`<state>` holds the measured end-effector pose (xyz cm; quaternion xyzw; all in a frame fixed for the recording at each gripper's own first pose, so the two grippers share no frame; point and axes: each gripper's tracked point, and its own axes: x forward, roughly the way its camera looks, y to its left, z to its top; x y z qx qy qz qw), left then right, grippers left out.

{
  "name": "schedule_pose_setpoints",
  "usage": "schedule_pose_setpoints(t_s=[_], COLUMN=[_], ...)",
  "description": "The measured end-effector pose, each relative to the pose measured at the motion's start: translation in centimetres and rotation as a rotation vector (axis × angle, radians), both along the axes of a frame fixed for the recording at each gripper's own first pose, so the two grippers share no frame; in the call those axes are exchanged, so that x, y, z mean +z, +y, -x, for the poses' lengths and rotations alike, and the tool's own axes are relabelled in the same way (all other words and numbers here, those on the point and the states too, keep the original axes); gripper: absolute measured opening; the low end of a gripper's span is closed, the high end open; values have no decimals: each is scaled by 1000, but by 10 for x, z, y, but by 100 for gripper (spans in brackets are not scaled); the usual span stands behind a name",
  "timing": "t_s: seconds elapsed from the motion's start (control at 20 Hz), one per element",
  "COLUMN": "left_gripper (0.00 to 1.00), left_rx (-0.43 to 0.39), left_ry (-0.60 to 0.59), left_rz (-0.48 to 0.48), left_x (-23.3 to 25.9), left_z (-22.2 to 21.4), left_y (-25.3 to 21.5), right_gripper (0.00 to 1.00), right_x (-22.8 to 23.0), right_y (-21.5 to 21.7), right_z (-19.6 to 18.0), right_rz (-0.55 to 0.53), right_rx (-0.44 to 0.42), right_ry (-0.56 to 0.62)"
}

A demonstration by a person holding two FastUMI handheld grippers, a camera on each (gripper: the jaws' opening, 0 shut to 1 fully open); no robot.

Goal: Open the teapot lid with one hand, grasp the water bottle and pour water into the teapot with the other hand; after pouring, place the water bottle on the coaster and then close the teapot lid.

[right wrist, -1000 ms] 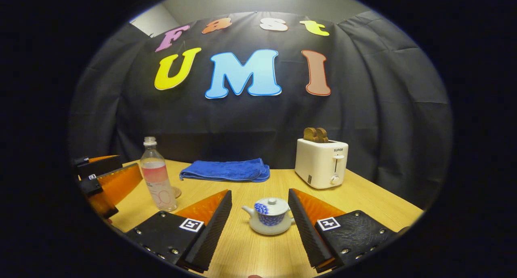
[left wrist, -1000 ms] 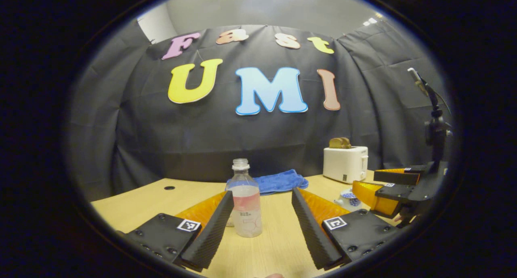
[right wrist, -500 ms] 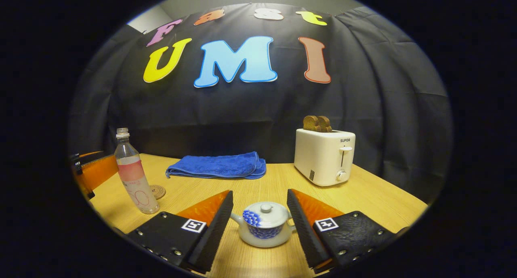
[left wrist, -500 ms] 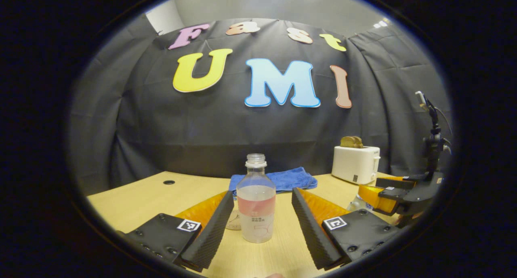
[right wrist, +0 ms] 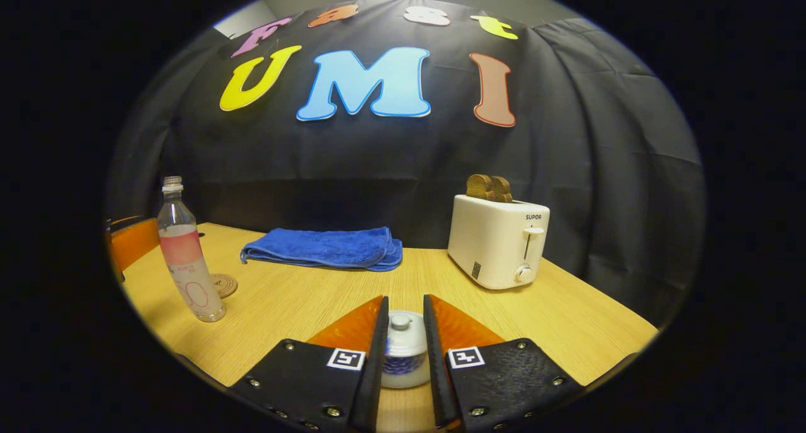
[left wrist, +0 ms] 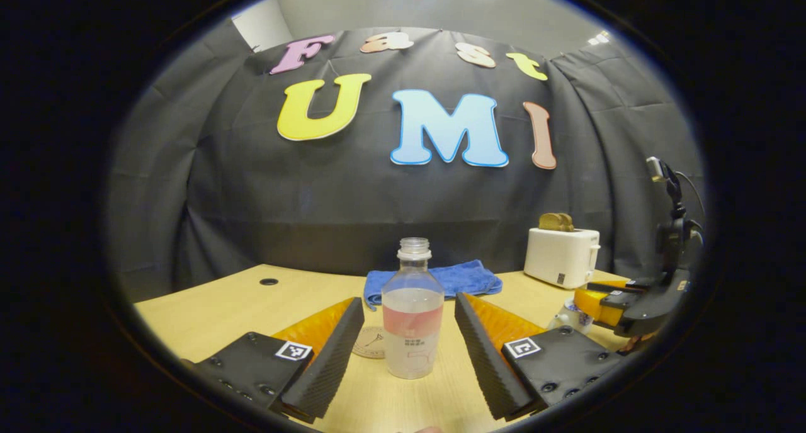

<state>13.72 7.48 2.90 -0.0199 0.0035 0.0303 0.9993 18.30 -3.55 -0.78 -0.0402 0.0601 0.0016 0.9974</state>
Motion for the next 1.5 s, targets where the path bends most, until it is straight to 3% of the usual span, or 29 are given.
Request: schedule_pose_setpoints(t_s=[0.1, 0.4, 0.65, 0.9, 1.45, 1.5], left_gripper=[100, 100, 100, 100, 100, 94], left_rx=[-1, -7, -3, 11, 28, 38], left_ry=[7, 11, 11, 35, 111, 114], left_rz=[5, 19, 5, 15, 30, 28], left_x=[-2, -6, -12, -25, -53, -53], left_z=[-1, -3, -11, -31, -84, -83], left_y=[2, 0, -1, 2, 12, 14], right_gripper=[7, 7, 7, 7, 7, 7], right_x=[1, 6, 40, 50, 52, 53], right_y=[2, 3, 11, 24, 39, 41], right_z=[-2, 0, 17, 32, 47, 51], right_rz=[9, 12, 13, 66, 49, 53], right_rx=[-4, 16, 41, 85, 147, 154], right_ry=[7, -8, -103, -151, -161, -163])
